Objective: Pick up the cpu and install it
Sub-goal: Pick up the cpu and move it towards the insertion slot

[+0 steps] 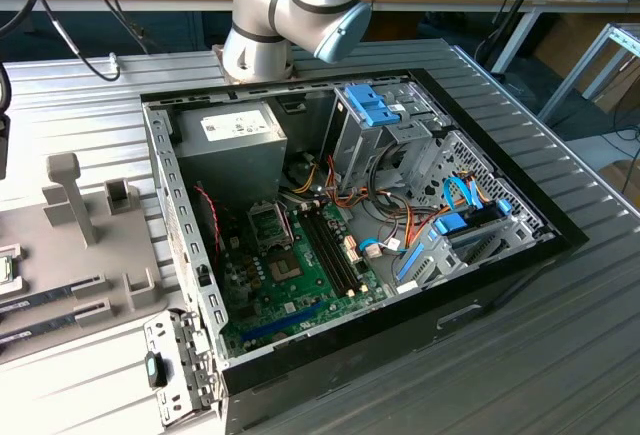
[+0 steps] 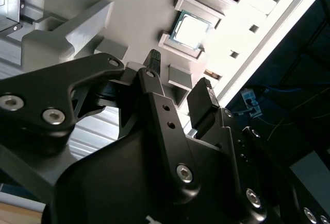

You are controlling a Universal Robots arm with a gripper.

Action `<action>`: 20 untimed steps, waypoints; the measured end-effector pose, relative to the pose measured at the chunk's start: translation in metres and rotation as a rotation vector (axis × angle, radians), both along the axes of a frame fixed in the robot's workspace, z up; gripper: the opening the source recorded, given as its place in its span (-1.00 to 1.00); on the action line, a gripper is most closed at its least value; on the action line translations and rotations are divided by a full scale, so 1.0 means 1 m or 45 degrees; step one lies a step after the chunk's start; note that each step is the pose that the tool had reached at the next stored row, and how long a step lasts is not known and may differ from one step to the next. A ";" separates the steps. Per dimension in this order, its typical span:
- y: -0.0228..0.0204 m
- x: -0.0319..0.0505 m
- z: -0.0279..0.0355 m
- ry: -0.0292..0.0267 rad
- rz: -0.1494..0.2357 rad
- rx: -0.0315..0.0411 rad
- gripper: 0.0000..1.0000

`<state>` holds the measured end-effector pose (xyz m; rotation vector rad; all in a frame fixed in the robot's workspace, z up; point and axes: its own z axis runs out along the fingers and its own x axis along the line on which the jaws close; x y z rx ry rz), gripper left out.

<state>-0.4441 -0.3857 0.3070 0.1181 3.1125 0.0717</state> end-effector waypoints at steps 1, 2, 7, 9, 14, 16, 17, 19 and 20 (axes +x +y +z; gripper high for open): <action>0.0000 -0.0004 -0.0004 -0.0001 0.000 0.0000 -0.04; 0.0000 -0.0007 -0.0006 0.0000 0.000 0.0000 -0.04; 0.0000 -0.0016 -0.0014 0.0000 0.000 0.0000 -0.04; 0.0000 -0.0019 -0.0019 0.0000 0.000 0.0000 -0.04; 0.0000 -0.0028 -0.0032 0.0000 0.000 0.0000 -0.04; 0.0000 -0.0028 -0.0036 0.0000 0.000 -0.0001 -0.04; 0.0000 -0.0029 -0.0038 0.0001 0.000 -0.0001 -0.04; 0.0000 -0.0030 -0.0041 0.0000 0.000 0.0000 -0.04; 0.0000 -0.0032 -0.0044 -0.0001 0.000 0.0001 -0.04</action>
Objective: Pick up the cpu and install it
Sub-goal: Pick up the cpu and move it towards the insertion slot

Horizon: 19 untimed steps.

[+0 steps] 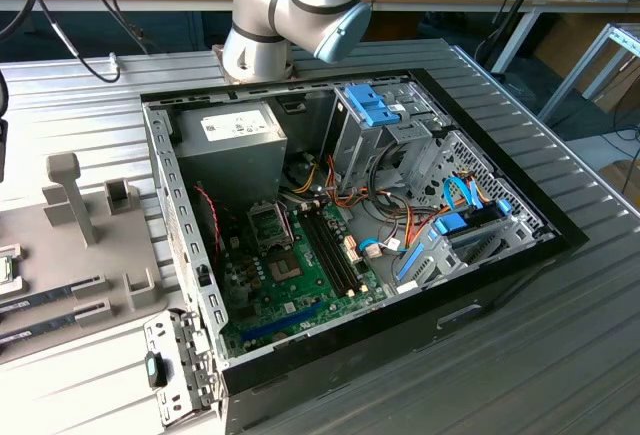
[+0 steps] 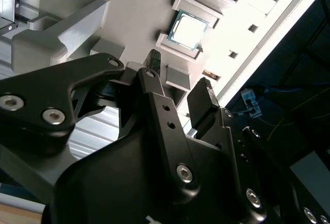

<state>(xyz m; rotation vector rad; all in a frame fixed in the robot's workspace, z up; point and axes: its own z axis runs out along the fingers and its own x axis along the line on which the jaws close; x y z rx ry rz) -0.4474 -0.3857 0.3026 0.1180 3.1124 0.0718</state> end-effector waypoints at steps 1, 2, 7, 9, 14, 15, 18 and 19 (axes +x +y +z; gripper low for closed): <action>0.0000 -0.0002 -0.0003 0.0000 0.000 0.0000 -0.04; 0.0000 -0.0004 -0.0005 0.0001 0.000 -0.0001 -0.04; 0.0000 -0.0015 -0.0015 0.0001 0.000 0.0000 -0.04; 0.0000 -0.0018 -0.0018 0.0002 0.000 -0.0001 -0.04; 0.0000 -0.0022 -0.0036 0.0001 0.000 -0.0001 -0.04; 0.0000 -0.0022 -0.0038 0.0002 0.000 -0.0001 -0.04; 0.0000 -0.0023 -0.0045 0.0002 0.000 -0.0001 -0.04; 0.0000 -0.0023 -0.0047 0.0002 0.000 -0.0001 -0.04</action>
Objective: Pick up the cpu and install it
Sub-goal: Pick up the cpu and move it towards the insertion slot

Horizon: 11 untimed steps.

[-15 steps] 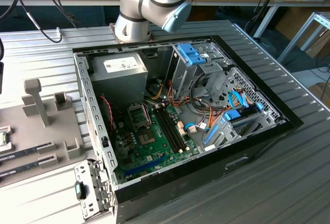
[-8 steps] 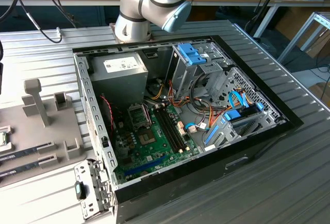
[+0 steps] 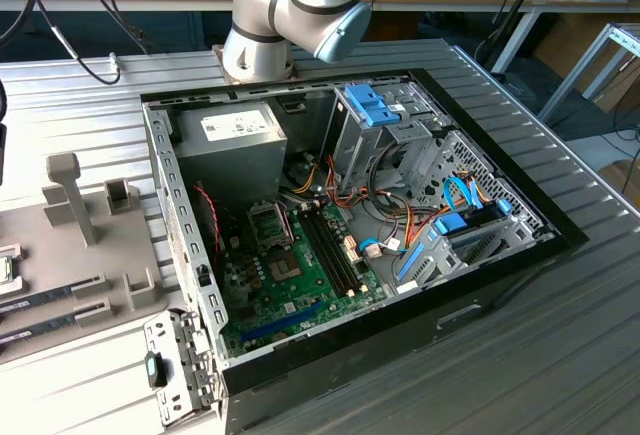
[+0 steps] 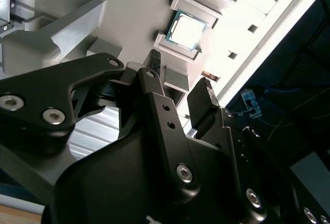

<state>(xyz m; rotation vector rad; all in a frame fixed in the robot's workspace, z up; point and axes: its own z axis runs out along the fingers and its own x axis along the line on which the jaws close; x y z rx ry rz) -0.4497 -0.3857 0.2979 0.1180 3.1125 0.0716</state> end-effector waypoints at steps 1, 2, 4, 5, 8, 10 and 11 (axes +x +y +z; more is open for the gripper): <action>0.0000 0.0000 -0.0003 0.0001 0.000 0.0000 -0.04; 0.0000 0.0000 -0.0006 0.0000 0.000 0.0000 -0.04; 0.0000 -0.0001 -0.0010 0.0000 0.000 0.0000 -0.04; 0.0000 -0.0001 -0.0015 0.0000 0.000 0.0000 -0.04; 0.0000 -0.0002 -0.0026 0.0000 0.000 0.0000 -0.04; 0.0000 -0.0003 -0.0030 0.0000 0.000 0.0000 -0.04; 0.0000 -0.0003 -0.0031 0.0000 0.000 0.0000 -0.04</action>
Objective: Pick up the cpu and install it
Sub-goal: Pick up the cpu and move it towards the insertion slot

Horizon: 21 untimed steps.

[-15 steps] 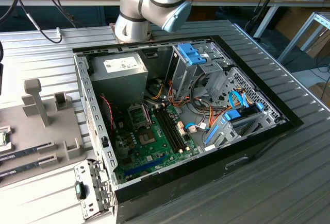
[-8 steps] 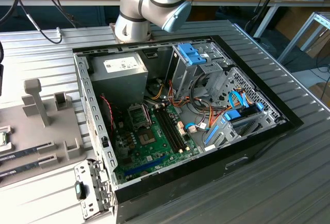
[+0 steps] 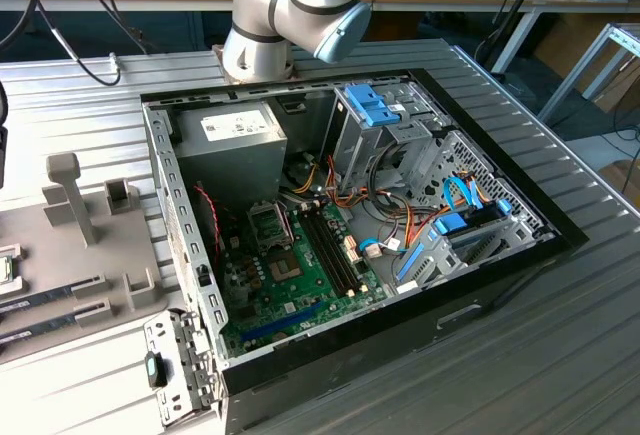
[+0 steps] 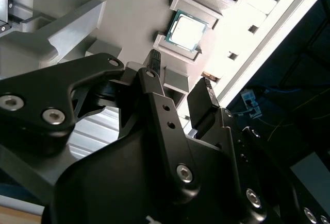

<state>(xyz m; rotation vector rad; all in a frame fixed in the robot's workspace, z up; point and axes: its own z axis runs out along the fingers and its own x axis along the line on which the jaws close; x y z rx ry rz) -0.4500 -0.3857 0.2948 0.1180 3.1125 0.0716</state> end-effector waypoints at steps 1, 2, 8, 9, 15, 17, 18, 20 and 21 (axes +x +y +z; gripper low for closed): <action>0.0000 0.0000 -0.0002 -0.0001 0.000 0.0001 -0.04; 0.0000 -0.0001 -0.0003 0.0000 0.000 0.0001 -0.04; 0.0000 -0.0004 -0.0012 0.0000 0.000 0.0000 -0.04; 0.0000 -0.0004 -0.0013 0.0000 0.000 0.0000 -0.04; 0.0000 -0.0008 -0.0024 -0.0001 0.000 0.0001 -0.04; 0.0000 -0.0009 -0.0027 -0.0001 0.000 0.0001 -0.04; 0.0000 -0.0010 -0.0028 0.0000 0.000 0.0001 -0.04; 0.0000 -0.0012 -0.0031 0.0000 0.000 0.0000 -0.04; 0.0000 -0.0013 -0.0033 -0.0001 0.000 0.0001 -0.04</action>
